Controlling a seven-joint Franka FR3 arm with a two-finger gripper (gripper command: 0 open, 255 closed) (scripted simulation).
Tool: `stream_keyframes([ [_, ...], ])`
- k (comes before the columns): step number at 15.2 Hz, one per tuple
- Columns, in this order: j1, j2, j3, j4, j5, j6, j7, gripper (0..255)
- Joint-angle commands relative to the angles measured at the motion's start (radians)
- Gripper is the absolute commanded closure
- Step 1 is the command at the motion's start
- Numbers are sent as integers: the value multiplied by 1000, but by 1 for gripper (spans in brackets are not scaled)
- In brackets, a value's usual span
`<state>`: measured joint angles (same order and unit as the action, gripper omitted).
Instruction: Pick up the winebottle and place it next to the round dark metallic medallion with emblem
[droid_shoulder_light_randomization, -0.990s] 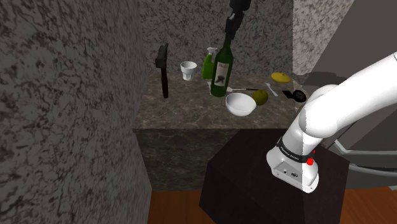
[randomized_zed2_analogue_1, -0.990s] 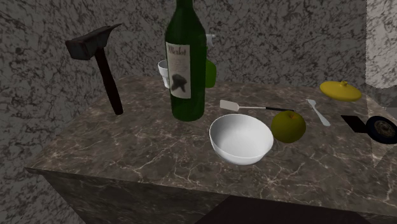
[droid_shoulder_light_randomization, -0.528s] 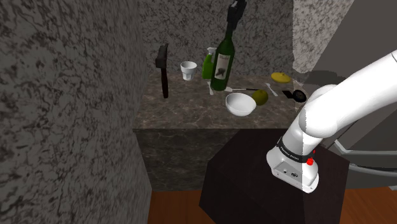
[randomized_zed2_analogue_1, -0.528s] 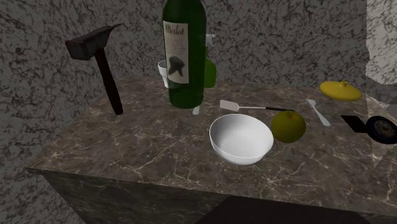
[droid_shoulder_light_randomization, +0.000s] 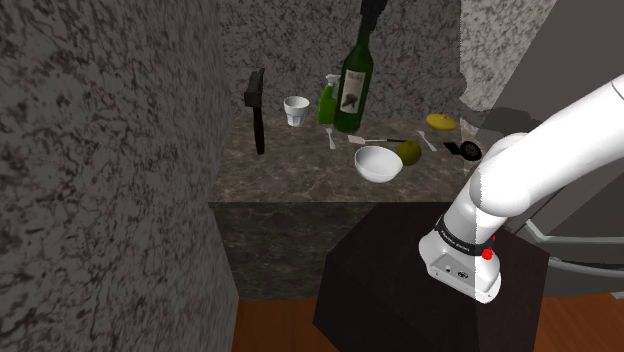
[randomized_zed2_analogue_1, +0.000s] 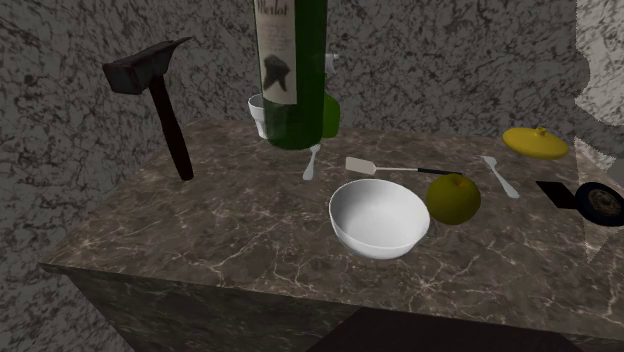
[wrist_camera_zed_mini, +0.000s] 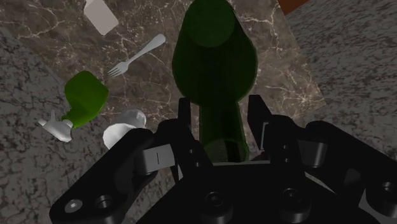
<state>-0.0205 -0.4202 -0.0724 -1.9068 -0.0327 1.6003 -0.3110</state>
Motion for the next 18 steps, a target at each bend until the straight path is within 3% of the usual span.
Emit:
stream_keyframes([
  [1, 1, 13, 2, 42, 1, -29, 2, 255],
  [18, 4, 140, 0, 413, 9, -273, -6, 255],
])
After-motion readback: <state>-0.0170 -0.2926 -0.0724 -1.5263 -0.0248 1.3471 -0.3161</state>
